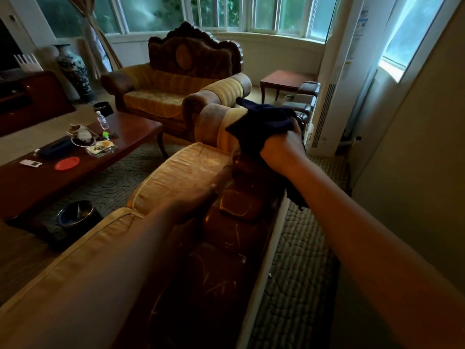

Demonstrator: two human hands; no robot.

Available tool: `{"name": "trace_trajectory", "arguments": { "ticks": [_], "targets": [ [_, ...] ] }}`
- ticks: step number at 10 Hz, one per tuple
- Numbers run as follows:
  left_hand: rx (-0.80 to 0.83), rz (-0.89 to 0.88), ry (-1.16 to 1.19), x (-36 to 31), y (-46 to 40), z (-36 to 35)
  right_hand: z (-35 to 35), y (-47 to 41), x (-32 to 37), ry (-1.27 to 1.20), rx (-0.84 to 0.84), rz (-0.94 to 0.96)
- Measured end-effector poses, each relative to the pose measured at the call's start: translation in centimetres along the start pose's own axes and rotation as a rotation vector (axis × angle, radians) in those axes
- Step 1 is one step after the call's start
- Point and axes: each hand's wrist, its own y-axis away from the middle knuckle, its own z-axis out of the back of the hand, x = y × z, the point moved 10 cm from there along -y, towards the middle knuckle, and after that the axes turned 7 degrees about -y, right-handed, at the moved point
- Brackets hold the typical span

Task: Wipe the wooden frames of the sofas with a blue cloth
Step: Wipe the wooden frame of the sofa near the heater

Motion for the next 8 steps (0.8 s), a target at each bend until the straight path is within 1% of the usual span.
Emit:
{"name": "trace_trajectory", "arguments": {
  "ticks": [1, 2, 3, 4, 5, 6, 7, 8],
  "targets": [
    [-0.023, 0.019, -0.165, -1.5, 0.9, -0.8, -1.5, 3.1, -3.1, -0.079, -0.032, -0.084],
    [-0.073, 0.025, -0.199, -0.9, -0.5, 0.2, -0.9, 3.5, -3.2, -0.036, -0.120, -0.100],
    [-0.078, 0.016, -0.230, -1.5, -0.1, -0.1, -0.7, 2.0, -0.4, -0.016, 0.025, -0.124],
    [-0.089, 0.004, -0.248, -1.5, -0.4, 0.1, 0.3, 0.0, 2.8, -0.042, -0.050, -0.018],
    [-0.103, 0.022, -0.263, -0.8, -0.3, 0.3, -0.1, 0.0, 3.6, -0.007, -0.022, 0.025],
    [-0.074, -0.011, -0.259, -0.5, -0.3, 0.1, -0.5, 2.2, 2.2, -0.029, 0.011, 0.029],
    [-0.056, 0.004, -0.255, -0.6, 0.1, -0.1, -0.9, 4.0, 0.4, -0.210, -0.028, 0.009],
    [-0.059, 0.015, -0.214, -0.4, -0.2, 0.4, -0.5, 3.0, 2.2, -0.087, -0.095, 0.086]
  ]
}}
